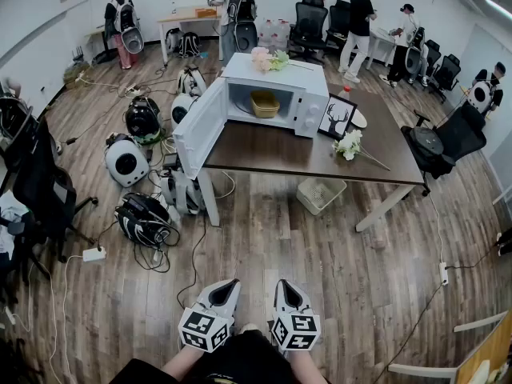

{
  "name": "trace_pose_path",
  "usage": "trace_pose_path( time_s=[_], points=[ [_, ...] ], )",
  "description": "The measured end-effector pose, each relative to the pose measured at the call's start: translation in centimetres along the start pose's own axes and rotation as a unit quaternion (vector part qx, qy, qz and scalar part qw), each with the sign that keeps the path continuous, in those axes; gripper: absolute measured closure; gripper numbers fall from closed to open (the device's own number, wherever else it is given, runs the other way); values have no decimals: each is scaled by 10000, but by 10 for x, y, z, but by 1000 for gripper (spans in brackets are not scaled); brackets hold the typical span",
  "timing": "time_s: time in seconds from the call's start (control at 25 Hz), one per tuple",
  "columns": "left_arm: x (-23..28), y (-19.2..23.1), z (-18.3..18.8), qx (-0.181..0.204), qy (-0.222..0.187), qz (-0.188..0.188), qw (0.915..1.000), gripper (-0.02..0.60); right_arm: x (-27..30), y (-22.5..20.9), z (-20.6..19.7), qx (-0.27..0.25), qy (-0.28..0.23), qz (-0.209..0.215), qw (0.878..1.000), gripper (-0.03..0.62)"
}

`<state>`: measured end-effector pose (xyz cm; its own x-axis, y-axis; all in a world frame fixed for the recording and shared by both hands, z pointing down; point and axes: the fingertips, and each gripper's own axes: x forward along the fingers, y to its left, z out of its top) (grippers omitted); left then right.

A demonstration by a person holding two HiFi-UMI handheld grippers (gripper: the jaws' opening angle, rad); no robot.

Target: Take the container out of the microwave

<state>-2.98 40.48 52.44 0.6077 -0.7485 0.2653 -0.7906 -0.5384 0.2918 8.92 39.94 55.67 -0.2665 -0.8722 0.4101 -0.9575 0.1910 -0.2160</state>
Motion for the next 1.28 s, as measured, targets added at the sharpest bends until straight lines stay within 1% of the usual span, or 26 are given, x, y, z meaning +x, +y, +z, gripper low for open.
trace_pose_path(
  time_s=[0.24, 0.44, 0.68, 0.84, 1.0, 1.16, 1.28],
  points=[
    [3, 10, 8, 46, -84, -83, 9999, 572, 8, 6, 3, -76, -17, -70, 9999, 588],
    [12, 26, 14, 75, -55, -153, 9998, 572, 24, 11, 14, -95, -93, -152, 9998, 588],
    [31, 59, 35, 29, -90, -246, 9997, 572, 55, 10, 33, 315, -244, -346, 9986, 586],
    [48, 90, 54, 23, -193, -321, 9993, 572, 81, 14, 55, 240, -379, -454, 9980, 586],
    [67, 114, 69, 118, -214, -465, 9986, 572, 105, 15, 69, 199, -438, -628, 9969, 586],
    [82, 127, 77, 223, -151, -641, 9976, 572, 123, 17, 79, 213, -506, -758, 9956, 586],
    [89, 134, 81, 220, -126, -669, 9974, 572, 135, 20, 79, 251, -456, -789, 9955, 586]
  ],
)
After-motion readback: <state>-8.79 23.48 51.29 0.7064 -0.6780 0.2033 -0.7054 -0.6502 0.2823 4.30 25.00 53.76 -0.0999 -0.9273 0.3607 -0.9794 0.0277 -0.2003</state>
